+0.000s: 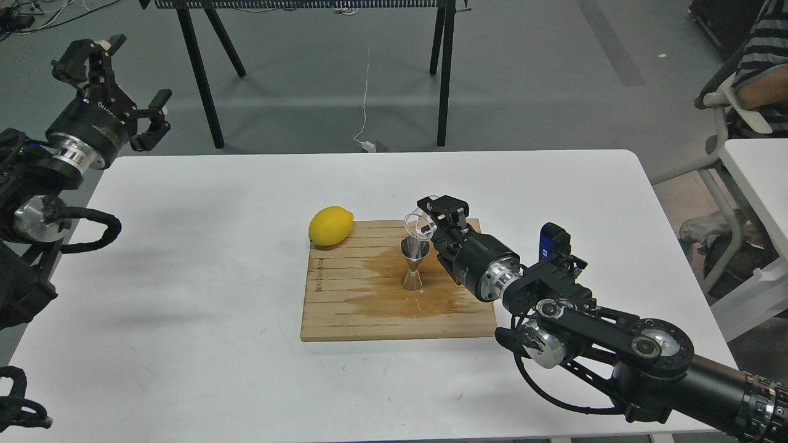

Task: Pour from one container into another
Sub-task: 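Tilt the glass cup with the right gripper to pour into the jigger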

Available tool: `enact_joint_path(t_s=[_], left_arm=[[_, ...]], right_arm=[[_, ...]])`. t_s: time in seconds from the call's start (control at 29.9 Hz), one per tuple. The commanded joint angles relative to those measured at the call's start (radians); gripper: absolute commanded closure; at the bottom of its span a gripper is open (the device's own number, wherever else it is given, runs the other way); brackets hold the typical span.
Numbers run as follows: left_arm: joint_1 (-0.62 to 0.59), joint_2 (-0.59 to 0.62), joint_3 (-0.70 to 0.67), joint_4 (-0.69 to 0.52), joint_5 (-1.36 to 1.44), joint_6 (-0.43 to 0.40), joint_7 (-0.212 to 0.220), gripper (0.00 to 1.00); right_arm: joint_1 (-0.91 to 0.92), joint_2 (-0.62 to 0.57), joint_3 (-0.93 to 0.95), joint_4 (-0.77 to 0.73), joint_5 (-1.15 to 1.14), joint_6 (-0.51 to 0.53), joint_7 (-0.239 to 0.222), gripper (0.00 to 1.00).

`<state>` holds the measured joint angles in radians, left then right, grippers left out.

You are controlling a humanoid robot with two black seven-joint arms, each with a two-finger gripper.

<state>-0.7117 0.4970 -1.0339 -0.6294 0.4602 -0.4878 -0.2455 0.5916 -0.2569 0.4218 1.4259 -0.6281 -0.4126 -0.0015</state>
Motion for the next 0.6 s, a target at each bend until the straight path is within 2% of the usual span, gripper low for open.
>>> enact_joint_path(t_s=[0.0,0.57], left_arm=[[0.000,0.002,0.000,-0.001,0.000,-0.001,0.000,0.01],[0.001,0.012,0.000,-0.001,0.000,-0.001,-0.003,0.01]], right_arm=[[0.005,-0.004,-0.002,-0.002,-0.016,0.000,0.000,0.67],[0.056,-0.021,-0.069,-0.035,-0.035,0.001,0.000,0.66]])
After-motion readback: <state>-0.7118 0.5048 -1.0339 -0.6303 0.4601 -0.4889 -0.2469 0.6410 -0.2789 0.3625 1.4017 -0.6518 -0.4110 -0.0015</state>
